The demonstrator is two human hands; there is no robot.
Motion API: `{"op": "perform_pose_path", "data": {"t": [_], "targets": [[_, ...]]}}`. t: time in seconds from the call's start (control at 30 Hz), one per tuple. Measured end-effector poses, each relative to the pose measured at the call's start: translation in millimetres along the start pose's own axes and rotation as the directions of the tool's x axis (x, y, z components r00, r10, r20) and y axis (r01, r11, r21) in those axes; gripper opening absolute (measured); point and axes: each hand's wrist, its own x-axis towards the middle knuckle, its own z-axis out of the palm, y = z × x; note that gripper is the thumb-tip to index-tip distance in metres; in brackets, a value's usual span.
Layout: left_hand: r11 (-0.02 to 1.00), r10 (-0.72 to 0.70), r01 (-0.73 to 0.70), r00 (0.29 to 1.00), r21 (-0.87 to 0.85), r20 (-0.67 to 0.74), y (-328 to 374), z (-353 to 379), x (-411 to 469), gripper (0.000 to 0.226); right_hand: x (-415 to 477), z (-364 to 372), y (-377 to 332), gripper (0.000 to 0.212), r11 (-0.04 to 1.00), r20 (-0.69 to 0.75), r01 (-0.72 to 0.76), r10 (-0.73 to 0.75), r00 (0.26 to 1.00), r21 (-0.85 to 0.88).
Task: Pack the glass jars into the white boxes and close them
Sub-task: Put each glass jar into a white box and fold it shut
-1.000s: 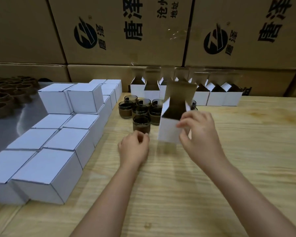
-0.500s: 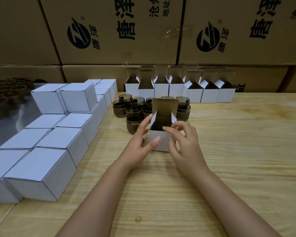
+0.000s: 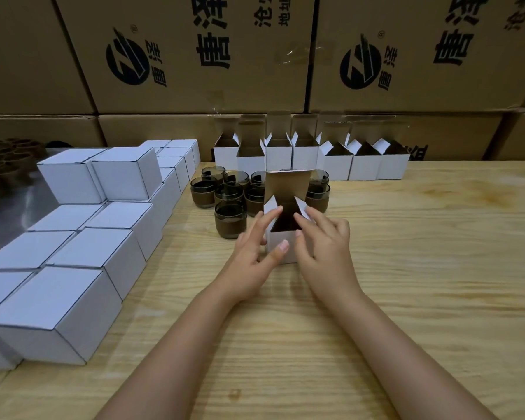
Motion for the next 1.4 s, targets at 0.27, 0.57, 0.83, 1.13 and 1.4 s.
{"op": "perform_pose_path", "data": {"t": [0.27, 0.57, 0.83, 1.13, 1.4], "targets": [[0.996, 0.005, -0.012, 0.997, -0.09, -0.079, 5.1, 5.6, 2.7, 0.03, 1.4, -2.5, -3.7, 0.029, 0.947, -0.196, -0.132, 0.194, 0.961, 0.293], [0.96, -0.236, 0.174, 0.924, -0.22, -0.3, -0.9, 8.8, 8.5, 0.012, 9.9, -5.4, 18.6, 0.01, 0.579, -0.069, -0.431, 0.647, 0.759, 0.692], [0.888, -0.225, 0.133, 0.96, -0.44, -0.164, 21.2, 8.1, 4.2, 0.026, 12.1, -18.4, 33.3, 0.048, 0.451, 0.219, -0.414, 0.423, 0.879, 0.791], [0.843, -0.192, 0.152, 0.981, -0.517, -0.025, 28.9, 8.0, 1.1, 0.068, 6.8, -18.2, 43.7, 0.047, 0.526, 0.307, -0.404, 0.266, 0.914, 0.748], [0.954, -0.016, -0.151, 0.838, -0.26, -0.546, 13.9, -28.8, 8.4, 0.025, 6.2, -16.9, 45.5, 0.054, 0.574, 0.288, -0.354, 0.206, 0.935, 0.738]]}}
